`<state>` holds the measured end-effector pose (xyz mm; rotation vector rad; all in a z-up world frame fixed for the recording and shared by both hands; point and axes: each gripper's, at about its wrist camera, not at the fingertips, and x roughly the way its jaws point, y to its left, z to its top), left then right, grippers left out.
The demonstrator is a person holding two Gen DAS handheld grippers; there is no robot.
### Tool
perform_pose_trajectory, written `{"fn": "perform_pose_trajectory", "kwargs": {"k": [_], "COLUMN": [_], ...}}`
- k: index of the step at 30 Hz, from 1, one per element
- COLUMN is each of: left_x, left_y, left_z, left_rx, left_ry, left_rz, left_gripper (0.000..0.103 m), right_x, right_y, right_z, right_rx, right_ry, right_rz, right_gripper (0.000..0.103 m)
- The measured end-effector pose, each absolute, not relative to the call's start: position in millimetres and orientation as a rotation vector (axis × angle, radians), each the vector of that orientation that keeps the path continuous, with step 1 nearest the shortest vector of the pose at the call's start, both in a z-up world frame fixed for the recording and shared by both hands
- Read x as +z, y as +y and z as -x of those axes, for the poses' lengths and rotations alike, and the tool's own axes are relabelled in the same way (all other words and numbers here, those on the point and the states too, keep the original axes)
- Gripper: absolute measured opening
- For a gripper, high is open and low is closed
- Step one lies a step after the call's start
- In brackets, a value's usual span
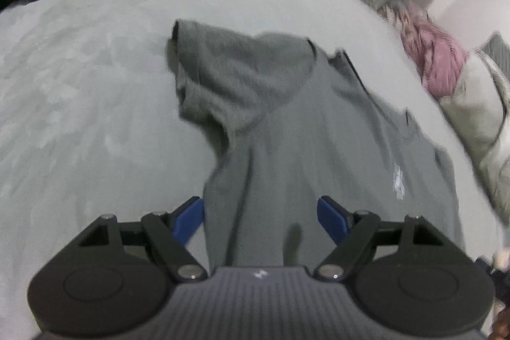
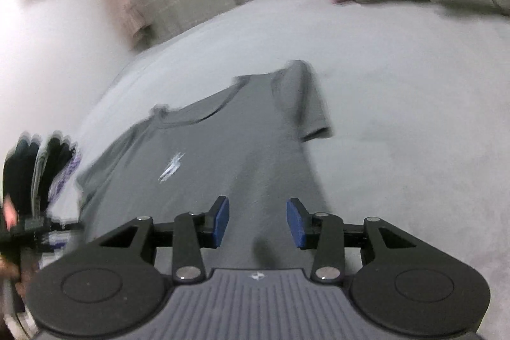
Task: Fold clothes
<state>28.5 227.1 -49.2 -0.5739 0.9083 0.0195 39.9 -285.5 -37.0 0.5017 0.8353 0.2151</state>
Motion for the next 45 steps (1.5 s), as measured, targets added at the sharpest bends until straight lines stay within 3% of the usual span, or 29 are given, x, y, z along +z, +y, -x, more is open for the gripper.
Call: {"fn": "perform_pose_trajectory", "kwargs": {"k": [11,12,14,16,22,28,31,33,34,35,38,45], "left_x": [-71.2,-72.6,-73.9,-74.9,-64.7,-39.8,-20.1,-6.7,-3.0,2.8,10.9,-21.2], "left_y": [258.1,258.2,256.0,253.2,243.0,230.7,218.7,213.0,211.4,208.7,204.5,201.2], "left_z": [-72.0,-75.6,-81.8,-86.7,-91.4,-89.9,-90.5,-93.8,-96.8,-102.2,-120.5,-210.6], "left_rx": [0.062,0.069,0.089,0.109,0.176,0.282,0.297,0.266,0.263,0.266,0.235,0.001], "left_ry": [0.741,0.726,0.702,0.678,0.705,0.839,0.855,0.841,0.84,0.839,0.802,0.783], "left_rz": [0.736,0.742,0.748,0.747,0.676,0.519,0.383,0.323,0.297,0.248,0.152,0.069], "left_gripper": [0.084,0.084,0.084,0.084,0.073,0.074,0.079,0.081,0.081,0.081,0.088,0.087], "right_x": [-85.5,-86.2,-86.9,-86.1,-53.9,-26.2,-18.4,-13.9,-11.8,-10.3,-8.1,-23.7], "right_y": [-321.7,-320.6,-311.6,-302.9,-308.2,-327.2,-327.0,-320.8,-317.5,-313.7,-296.1,-260.1], "right_z": [-122.5,-125.2,-133.6,-137.1,-144.8,-164.6,-169.6,-173.5,-175.5,-178.0,-189.9,-232.0], "right_rx": [0.112,0.11,0.078,0.05,-0.006,-0.179,-0.162,-0.107,-0.078,-0.06,0.036,0.2], "right_ry": [0.777,0.77,0.746,0.745,0.699,0.747,0.749,0.726,0.714,0.706,0.685,0.701], "right_rz": [-0.794,-0.782,-0.696,-0.628,-0.43,-0.19,-0.145,-0.123,-0.111,-0.094,-0.025,0.054], "right_gripper": [0.036,0.034,0.014,0.004,0.003,0.003,0.006,0.022,0.039,0.045,0.045,0.045]}}
